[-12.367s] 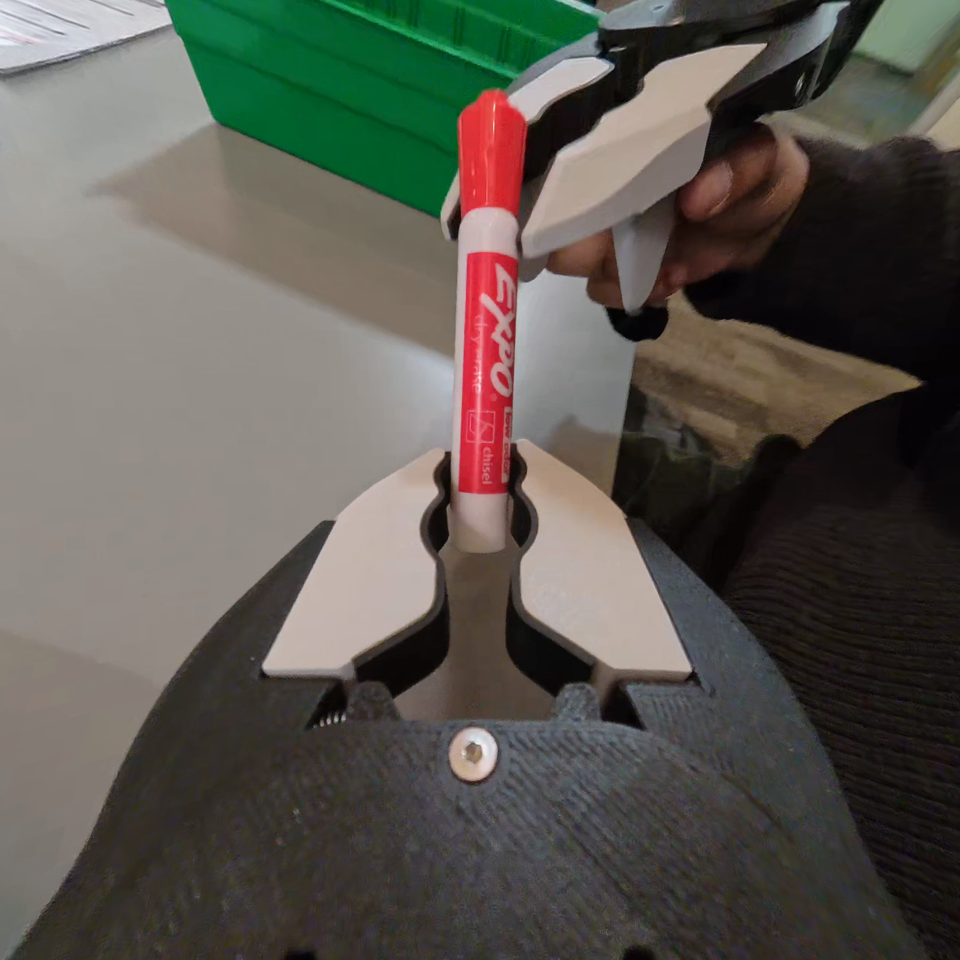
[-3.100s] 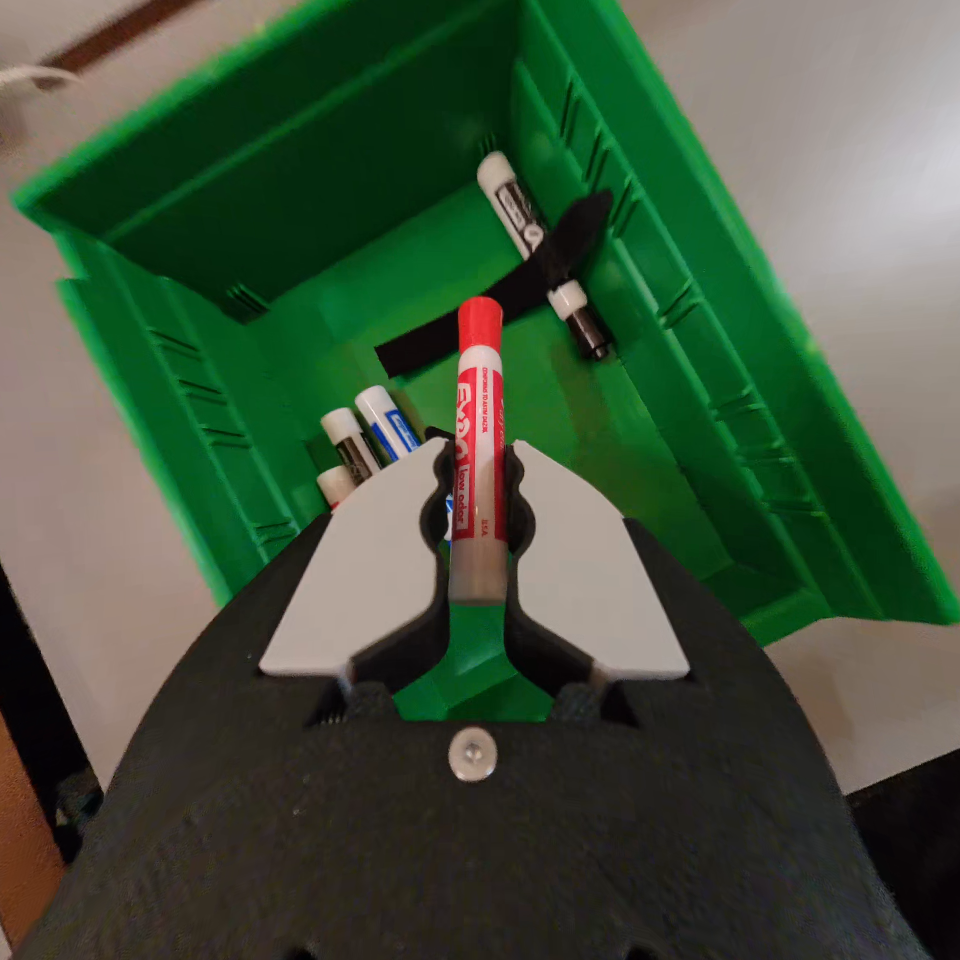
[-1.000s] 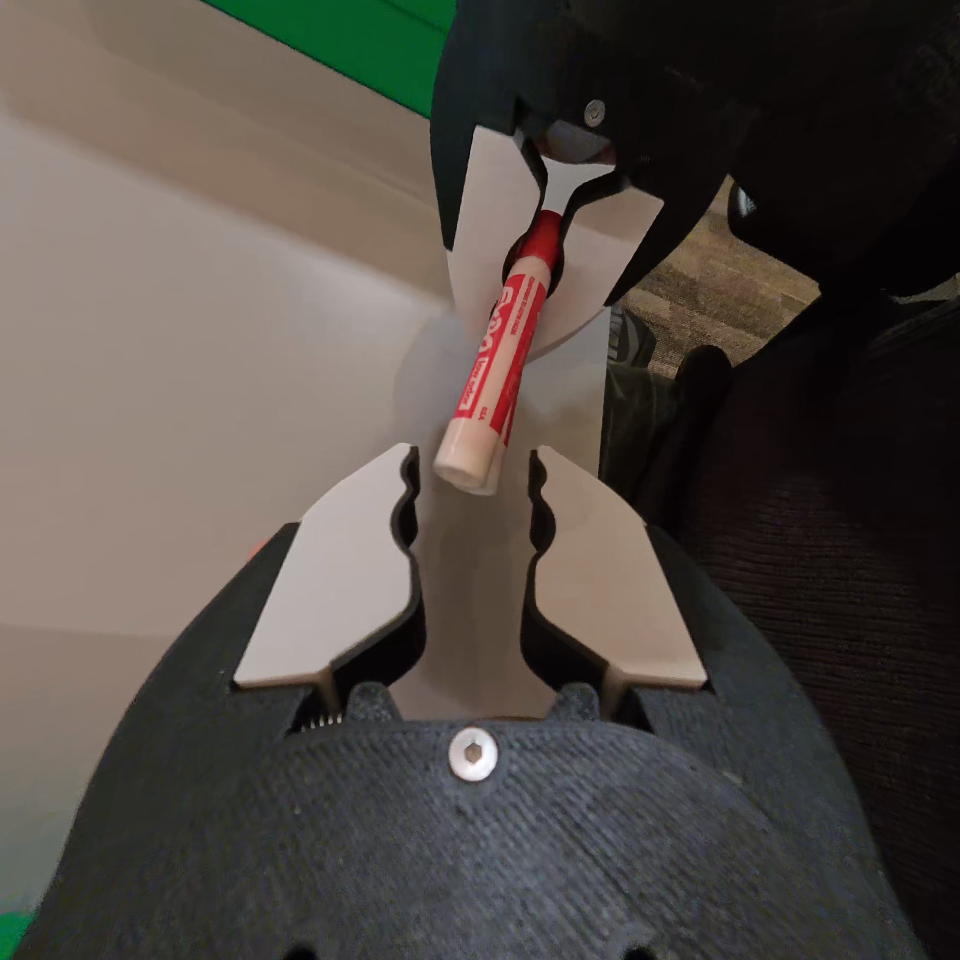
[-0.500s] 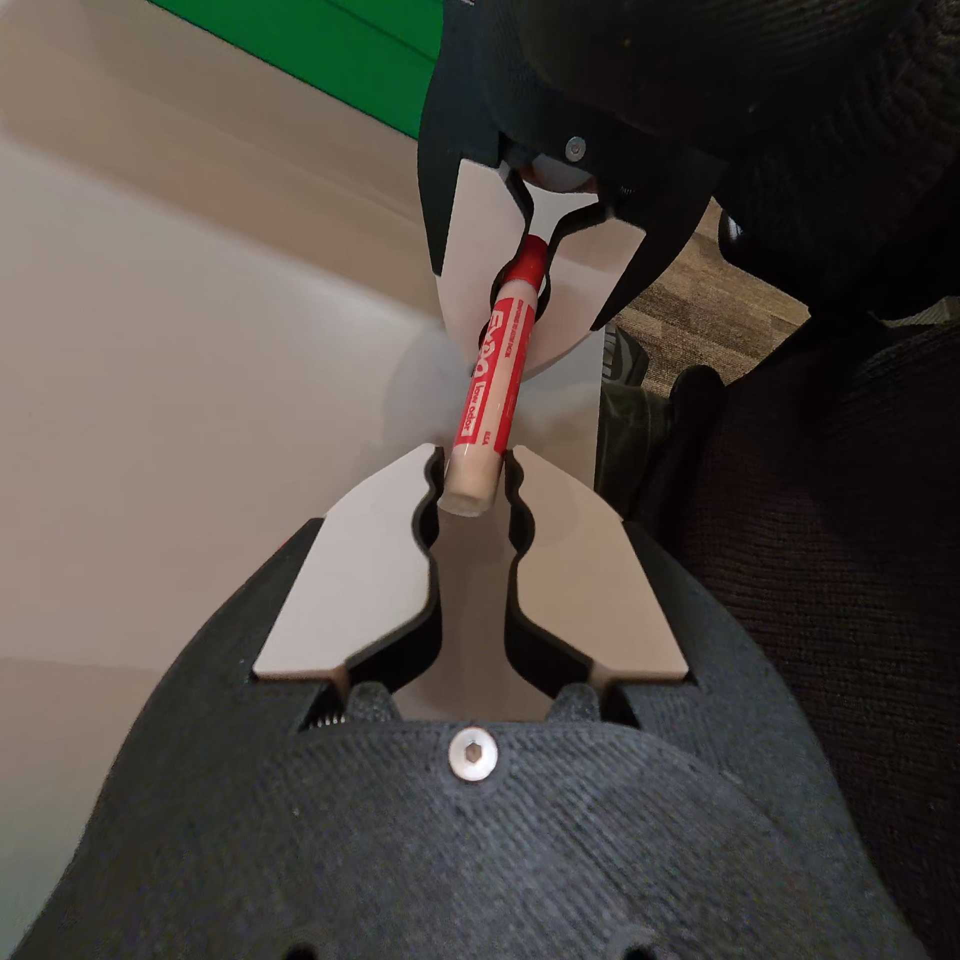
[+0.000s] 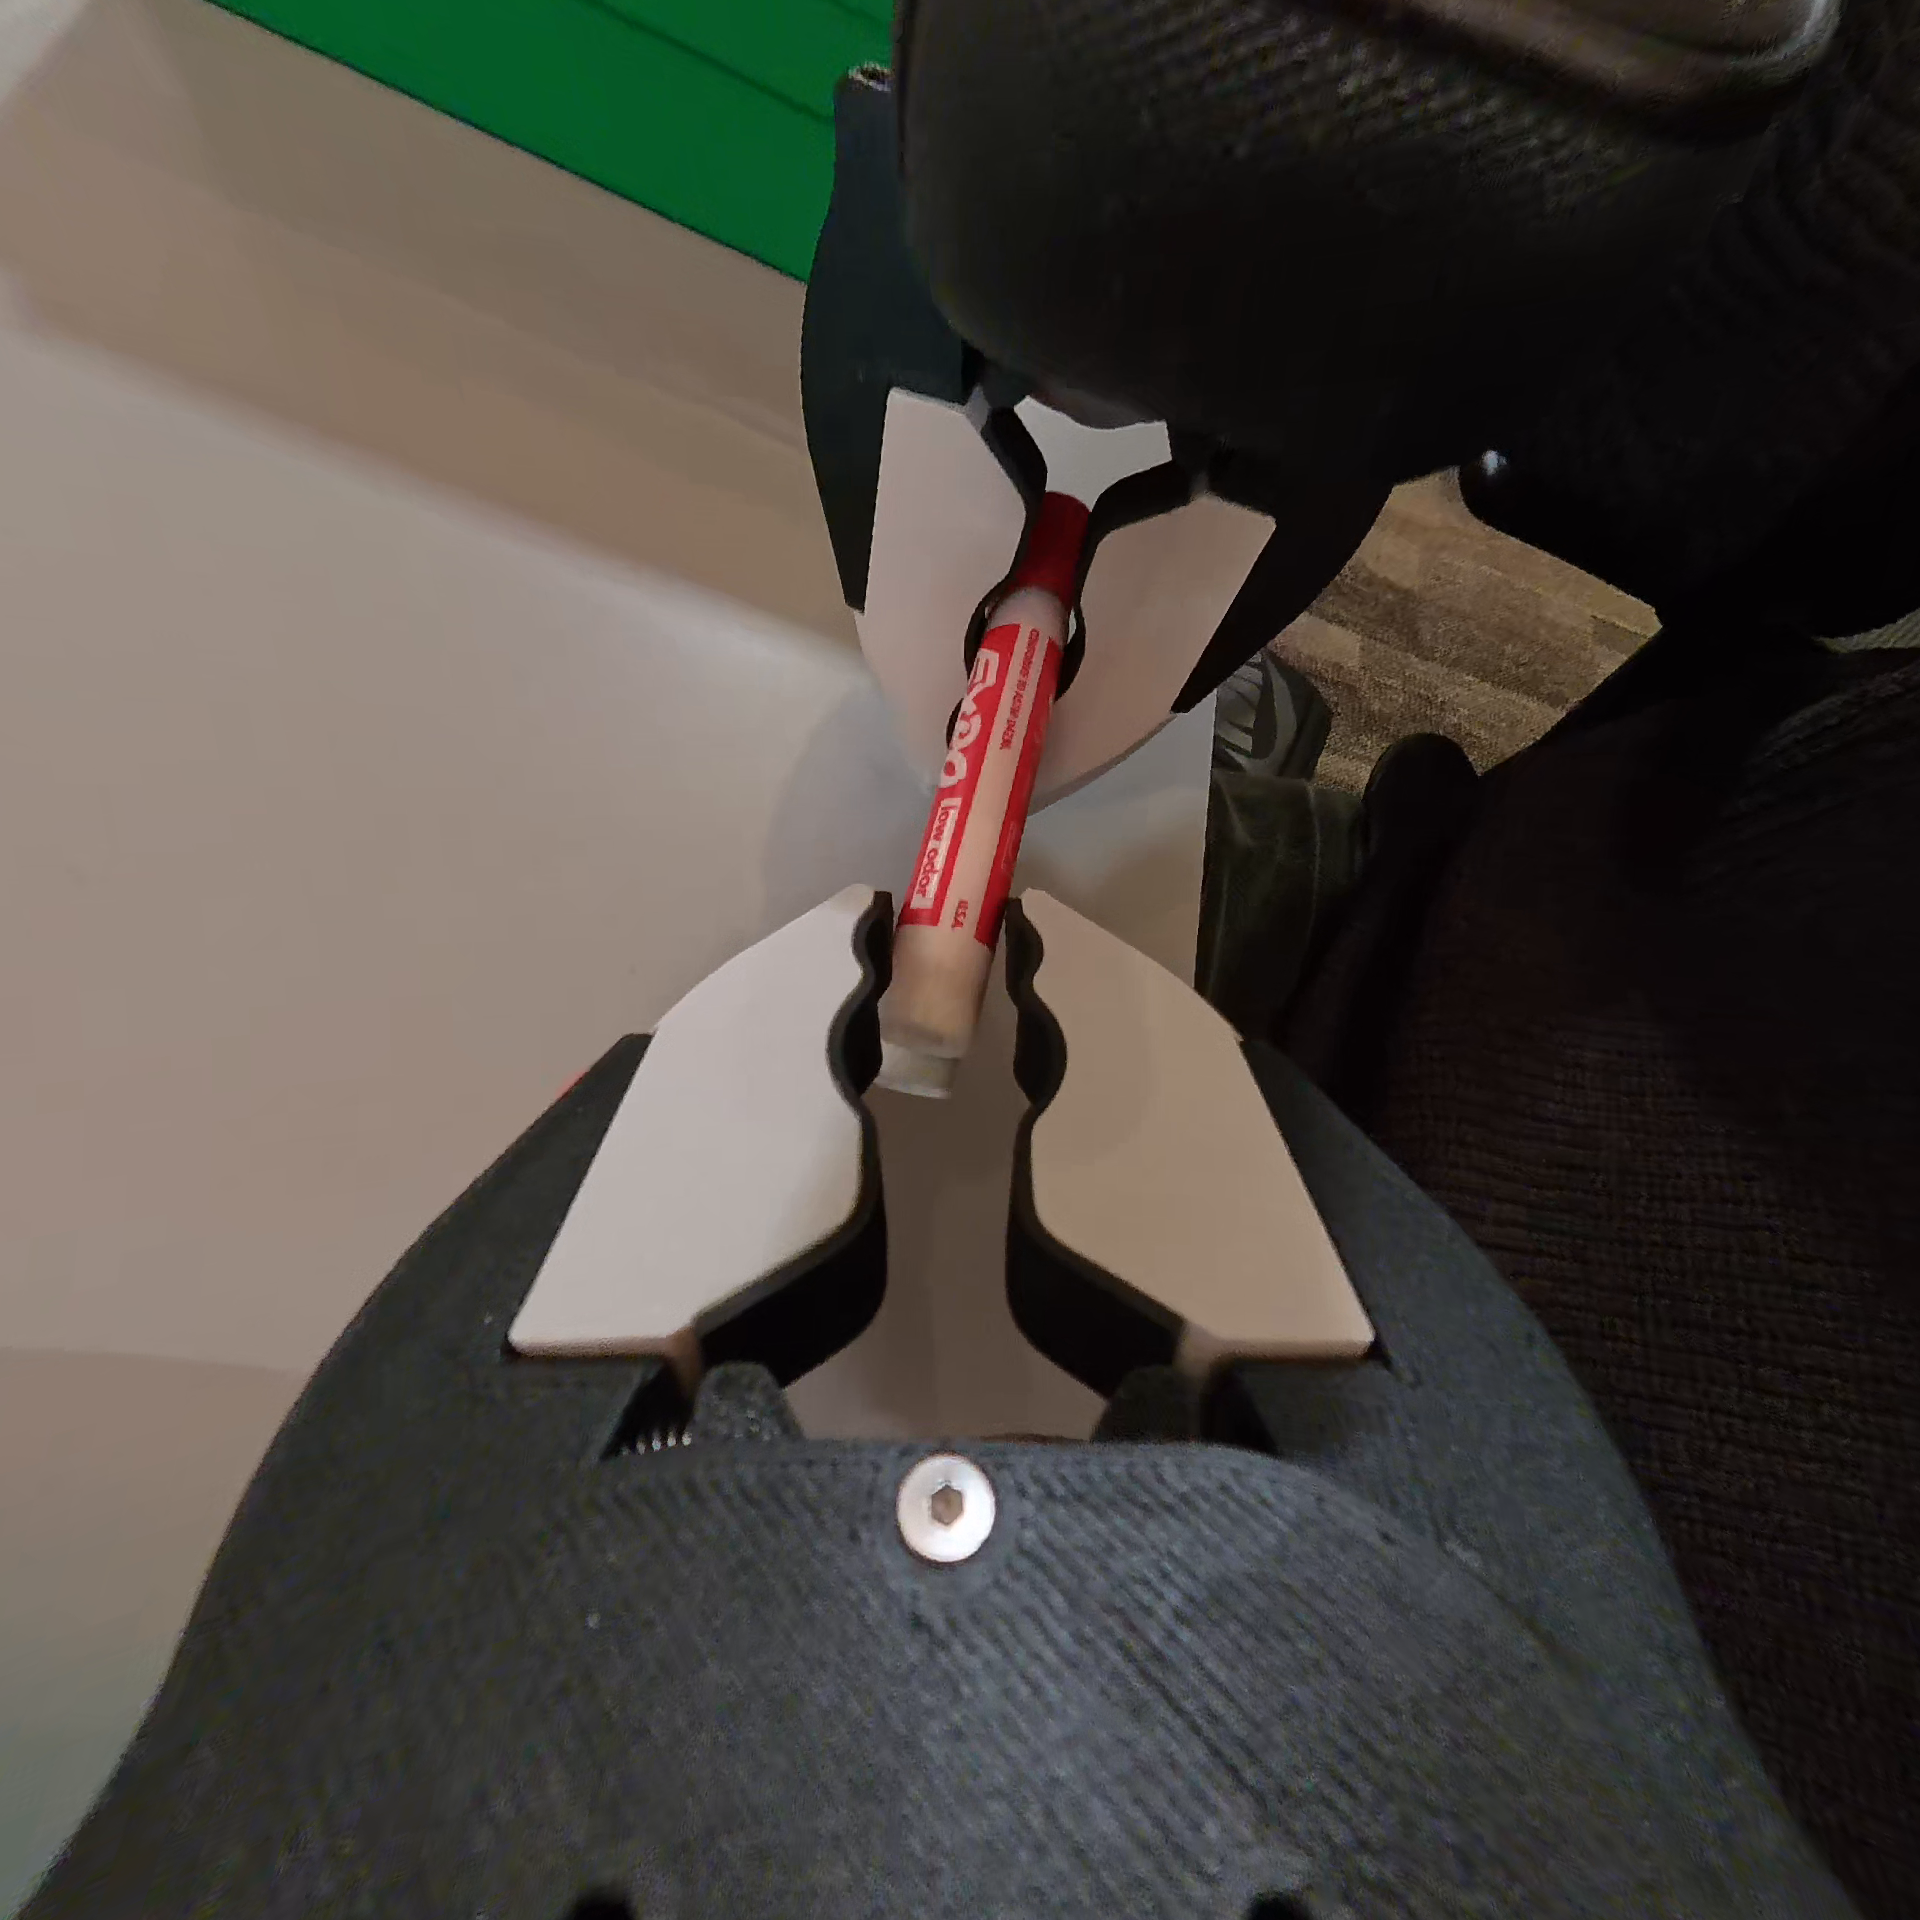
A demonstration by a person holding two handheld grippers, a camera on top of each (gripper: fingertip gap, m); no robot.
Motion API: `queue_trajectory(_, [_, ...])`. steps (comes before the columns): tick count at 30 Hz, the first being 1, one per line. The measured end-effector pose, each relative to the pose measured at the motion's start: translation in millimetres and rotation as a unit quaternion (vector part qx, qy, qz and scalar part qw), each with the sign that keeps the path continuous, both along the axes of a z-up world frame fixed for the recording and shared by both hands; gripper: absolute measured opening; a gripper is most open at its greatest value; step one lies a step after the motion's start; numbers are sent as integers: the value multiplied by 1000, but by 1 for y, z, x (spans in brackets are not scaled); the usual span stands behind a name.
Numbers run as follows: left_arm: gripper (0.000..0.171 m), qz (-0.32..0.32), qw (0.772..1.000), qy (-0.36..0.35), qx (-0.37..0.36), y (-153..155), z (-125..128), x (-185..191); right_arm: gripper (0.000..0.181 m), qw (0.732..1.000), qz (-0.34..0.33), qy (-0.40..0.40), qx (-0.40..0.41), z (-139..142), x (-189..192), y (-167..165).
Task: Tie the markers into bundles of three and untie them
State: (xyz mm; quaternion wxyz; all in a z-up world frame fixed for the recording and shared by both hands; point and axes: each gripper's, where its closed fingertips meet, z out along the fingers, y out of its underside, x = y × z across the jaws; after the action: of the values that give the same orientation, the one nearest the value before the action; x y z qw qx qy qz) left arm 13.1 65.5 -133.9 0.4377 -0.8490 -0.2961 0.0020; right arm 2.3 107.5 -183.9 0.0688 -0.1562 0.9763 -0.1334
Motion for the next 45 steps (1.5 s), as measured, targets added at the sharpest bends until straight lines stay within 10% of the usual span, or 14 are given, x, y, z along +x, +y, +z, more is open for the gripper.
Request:
queue_trajectory(9, [44, -17, 999, 20, -25, -14, 0, 3, 14, 1000, -10, 6, 1, 2, -6, 4])
queue_trajectory(45, [22, -6, 999, 27, -28, -14, -3, -2, 15, 1000, -15, 9, 3, 4, -10, 7])
